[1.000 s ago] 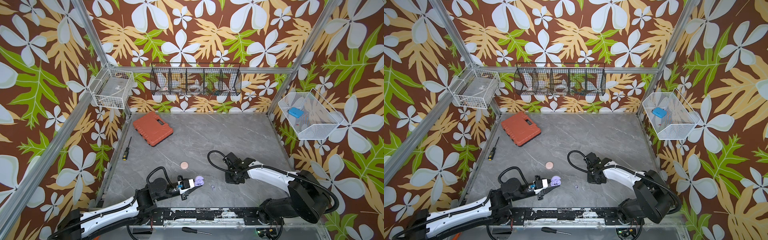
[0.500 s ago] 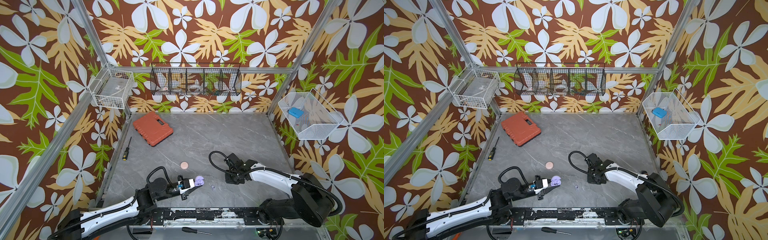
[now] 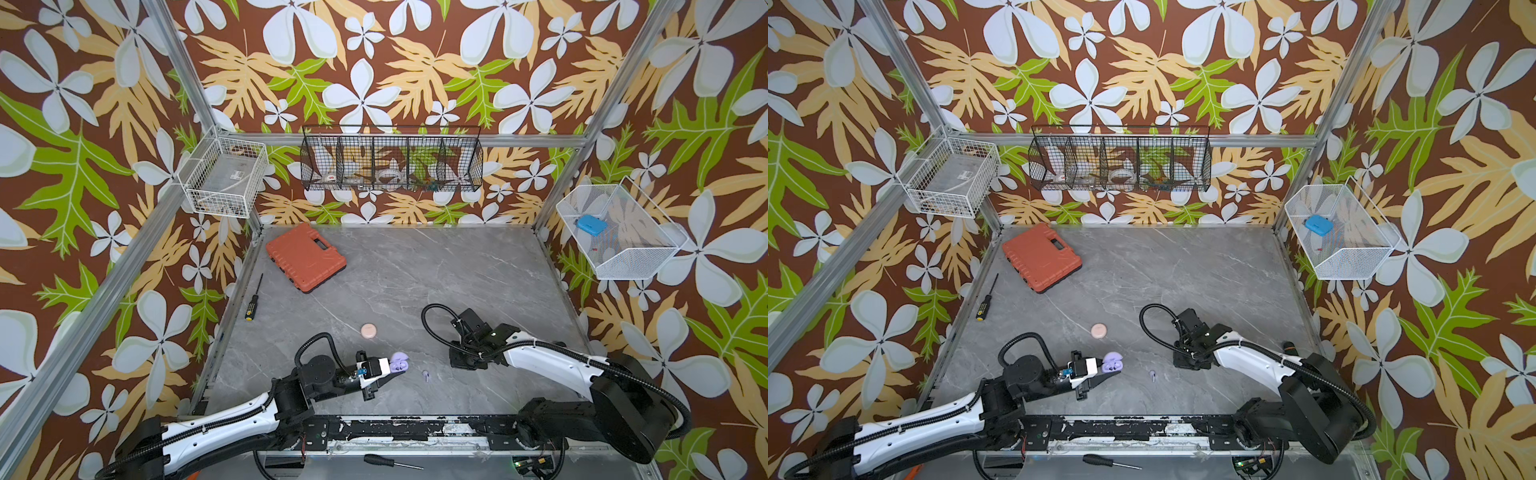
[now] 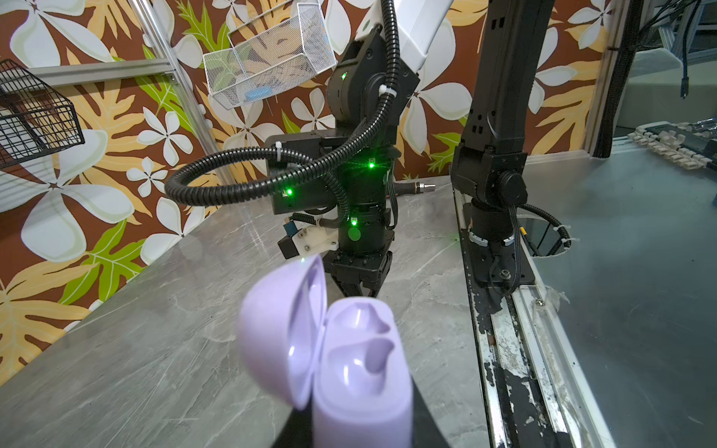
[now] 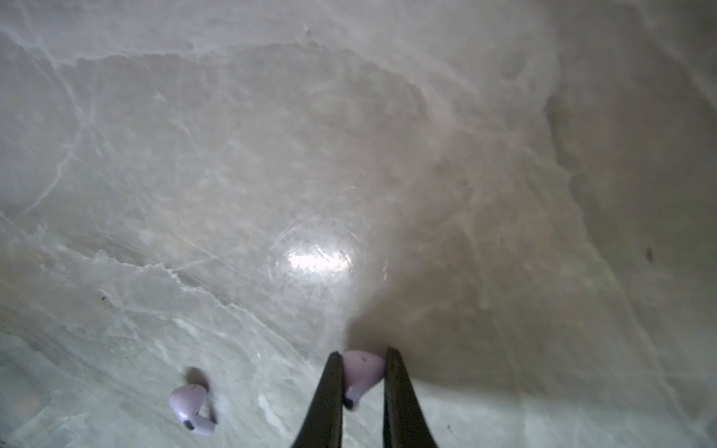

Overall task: Insert wireless bluetooth earbuds into charging case
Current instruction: Pick up the wireless bluetooth earbud from the bottom-center of the table.

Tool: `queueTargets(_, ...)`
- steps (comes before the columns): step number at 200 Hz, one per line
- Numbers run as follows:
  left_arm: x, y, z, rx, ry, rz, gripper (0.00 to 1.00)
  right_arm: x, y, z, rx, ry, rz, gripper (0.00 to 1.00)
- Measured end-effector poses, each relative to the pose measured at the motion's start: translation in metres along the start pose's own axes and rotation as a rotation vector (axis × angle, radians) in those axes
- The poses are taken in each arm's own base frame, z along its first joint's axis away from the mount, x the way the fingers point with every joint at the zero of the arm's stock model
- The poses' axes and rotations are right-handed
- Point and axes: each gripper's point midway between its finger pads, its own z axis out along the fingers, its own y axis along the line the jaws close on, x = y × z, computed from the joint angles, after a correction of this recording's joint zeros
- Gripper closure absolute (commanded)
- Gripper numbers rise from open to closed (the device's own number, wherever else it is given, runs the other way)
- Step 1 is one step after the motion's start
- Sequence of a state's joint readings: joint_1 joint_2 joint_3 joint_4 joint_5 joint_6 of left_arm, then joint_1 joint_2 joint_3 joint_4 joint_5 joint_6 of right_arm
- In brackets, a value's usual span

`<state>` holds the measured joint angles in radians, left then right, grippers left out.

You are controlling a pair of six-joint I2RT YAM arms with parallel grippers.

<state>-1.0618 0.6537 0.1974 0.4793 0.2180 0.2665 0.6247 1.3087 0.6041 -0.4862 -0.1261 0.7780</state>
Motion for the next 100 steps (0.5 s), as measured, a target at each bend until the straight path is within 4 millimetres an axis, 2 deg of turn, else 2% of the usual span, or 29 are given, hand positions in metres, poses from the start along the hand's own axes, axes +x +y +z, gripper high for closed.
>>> queueTargets(100,0.0026,-0.0004,0.0011,0.003,0.01,-0.003,1.0,-0.0002,0.0073,-0.0097,-0.053,-0.02,-0.005,0.86)
